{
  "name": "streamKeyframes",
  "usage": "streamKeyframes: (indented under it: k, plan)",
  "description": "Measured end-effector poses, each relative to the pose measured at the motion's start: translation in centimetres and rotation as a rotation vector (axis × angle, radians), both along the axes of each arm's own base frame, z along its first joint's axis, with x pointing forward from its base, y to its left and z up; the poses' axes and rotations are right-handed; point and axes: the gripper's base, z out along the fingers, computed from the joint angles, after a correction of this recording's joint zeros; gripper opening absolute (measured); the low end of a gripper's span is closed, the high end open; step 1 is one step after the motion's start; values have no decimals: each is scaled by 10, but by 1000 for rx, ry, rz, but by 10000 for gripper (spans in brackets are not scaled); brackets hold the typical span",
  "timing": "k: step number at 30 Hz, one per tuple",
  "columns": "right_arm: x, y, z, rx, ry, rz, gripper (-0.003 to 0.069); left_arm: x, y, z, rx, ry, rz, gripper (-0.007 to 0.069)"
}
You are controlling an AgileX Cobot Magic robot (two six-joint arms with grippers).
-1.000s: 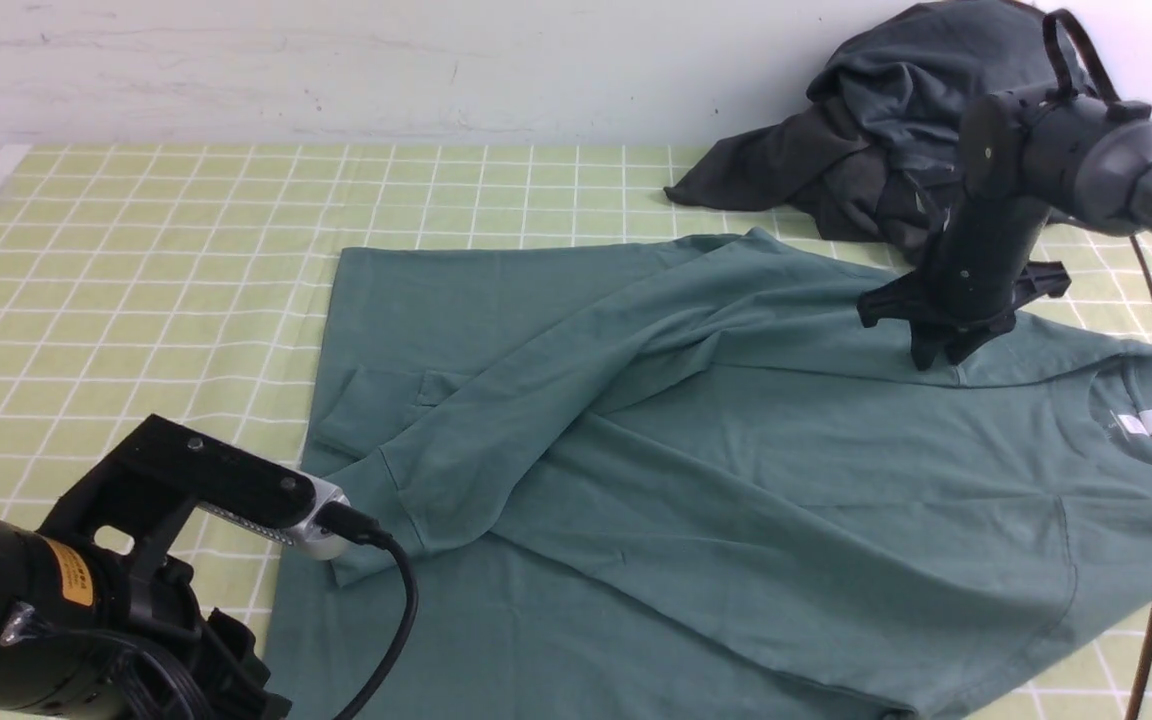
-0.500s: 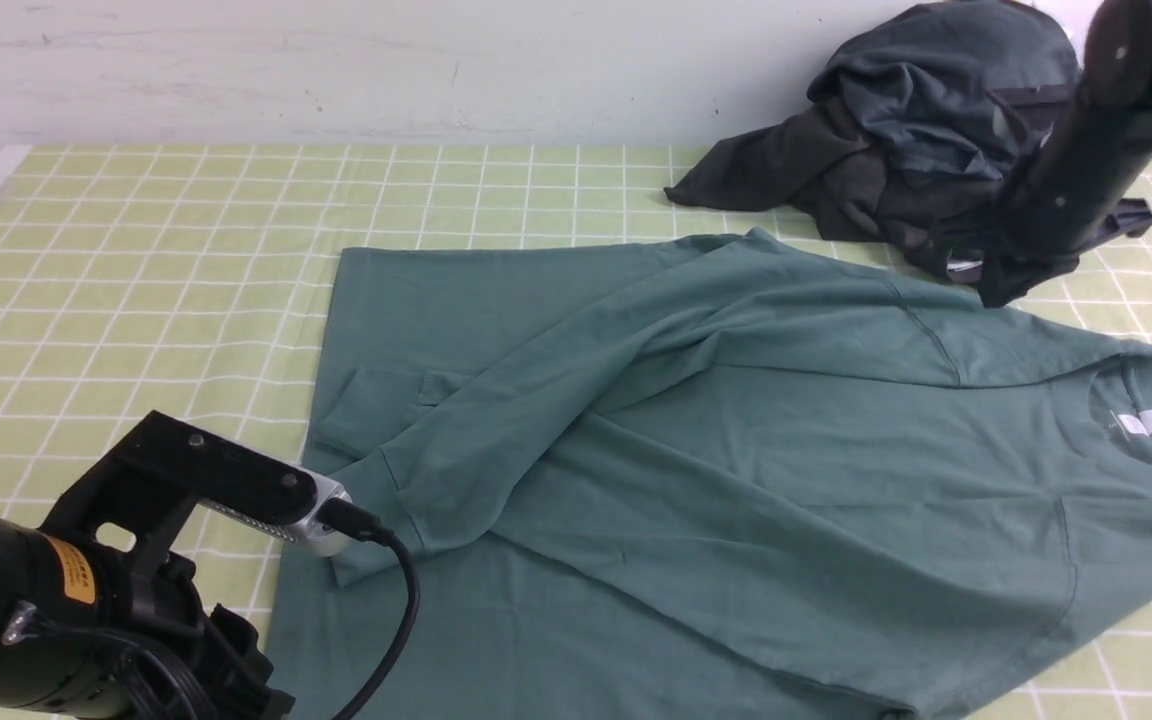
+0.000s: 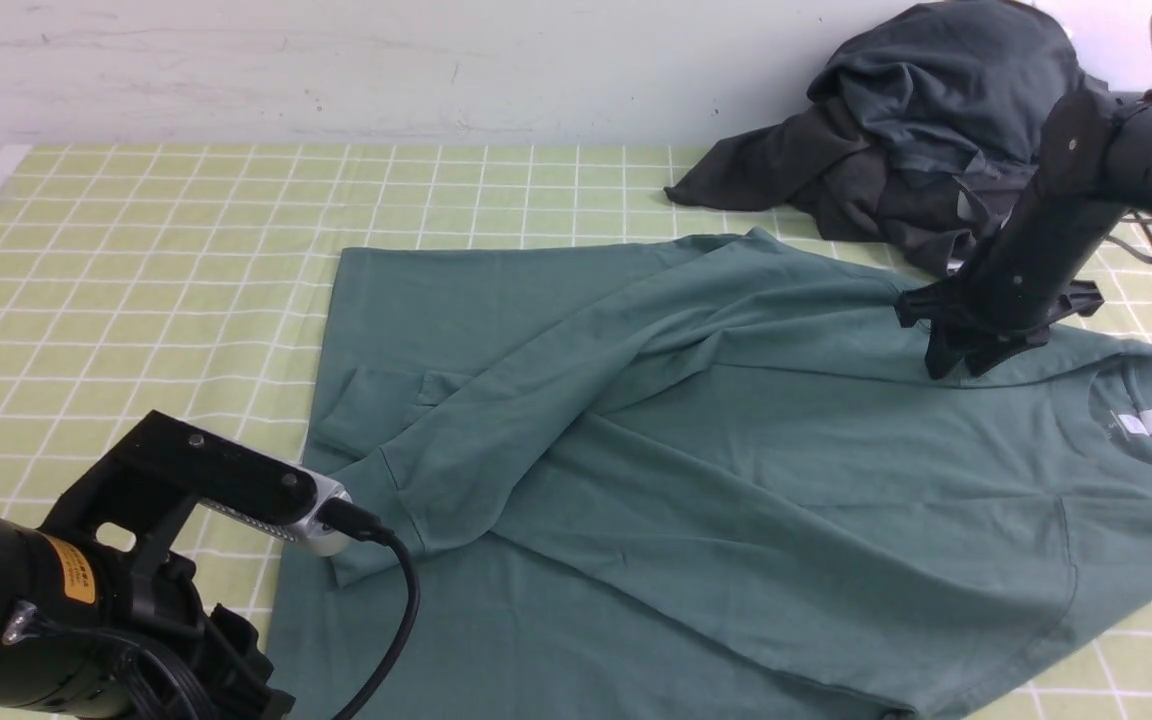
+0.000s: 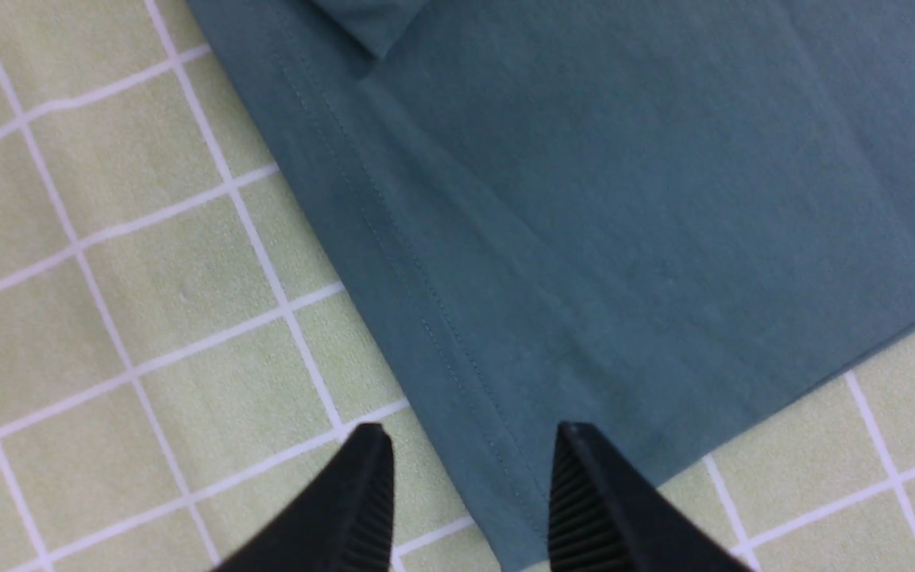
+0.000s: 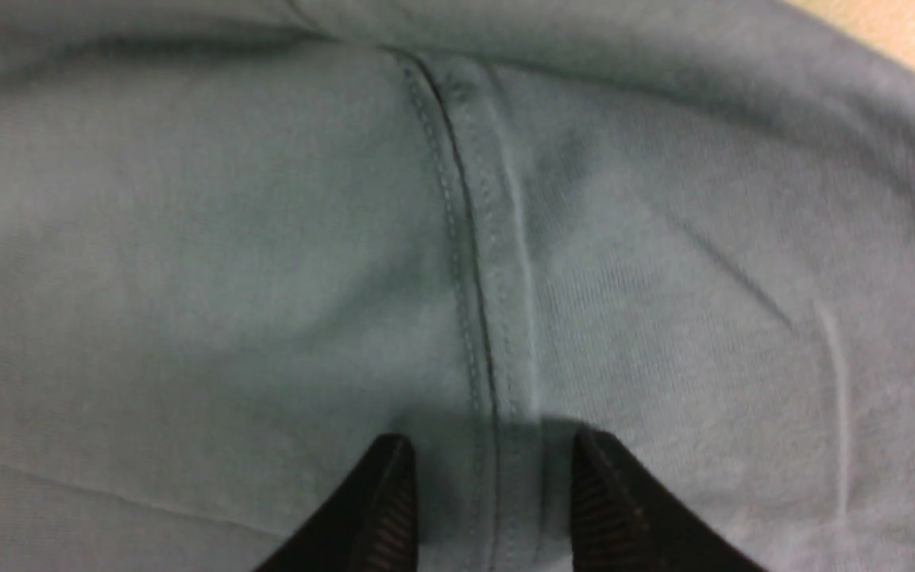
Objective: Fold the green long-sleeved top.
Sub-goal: Use both arms simultaneously to clamp the lower edge of the clothing fabric
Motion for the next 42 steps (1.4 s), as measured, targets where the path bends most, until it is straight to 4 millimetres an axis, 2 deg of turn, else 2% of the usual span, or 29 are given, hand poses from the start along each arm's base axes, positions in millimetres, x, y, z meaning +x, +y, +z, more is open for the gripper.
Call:
streamKeyframes:
  k: [1, 3, 4, 5, 6, 9, 11, 13, 15, 18, 22, 24, 28, 29, 31, 33, 34, 36, 38, 39, 42]
  plan:
    - [0, 0, 0, -11, 2, 10, 226, 0, 0, 0, 0, 0, 0, 262]
    - [-1, 0, 0, -45, 4, 38, 95, 0, 0, 0, 0, -1, 0, 262]
    - [-1, 0, 0, -45, 7, 39, 85, 0, 0, 0, 0, -1, 0, 262]
    - [-2, 0, 3, -46, 13, 42, 31, 0, 0, 0, 0, -1, 0, 262]
    - [-3, 0, 6, -48, 17, 47, 15, 0, 0, 0, 0, -1, 0, 262]
    - [-6, 0, 18, -59, 7, 63, 5, 0, 0, 0, 0, -1, 0, 262]
    - [-10, -2, 42, -74, -36, 71, 3, 0, 0, 0, 0, -1, 0, 262]
    - [-13, -3, 54, -89, -57, 76, 3, 0, 0, 0, 0, -1, 0, 262]
    - [-15, -3, 60, -92, -53, 88, 3, 0, 0, 0, 0, -1, 0, 262]
    - [-19, -4, 51, -102, -19, 125, 3, 0, 0, 0, 1, -2, -1, 262]
    - [-30, -7, 29, -131, 42, 158, 3, 0, 1, 0, 10, -1, -4, 262]
    - [-32, -7, 26, -135, 45, 161, 4, -1, 1, 0, 13, 6, -5, 262]
    - [-40, -7, 27, -137, 30, 158, 54, -5, 2, -2, 30, 57, -19, 268]
    - [-39, -7, 36, -136, -8, 151, 113, -8, 2, -3, 41, 80, -58, 283]
    - [-39, -7, 43, -133, -36, 142, 149, -9, 1, -4, 43, 85, -86, 296]
    - [-41, -6, 66, -116, -119, 103, 244, -10, -2, -4, 46, 77, -185, 337]
    - [-41, -6, 68, -111, -126, 96, 251, -10, -2, -4, 48, 77, -195, 344]
    - [-47, -4, 93, -71, -184, 61, 318, -9, -8, -10, 87, 77, -342, 388]
    - [-55, -1, 113, -30, -209, 47, 339, -7, -14, -18, 130, 97, -467, 409]
    - [-56, 0, 114, -25, -207, 47, 342, -7, -15, -19, 138, 96, -491, 410]
    - [-78, 12, 153, 45, -242, 82, 350, -4, -28, -41, 260, 149, -761, 420]
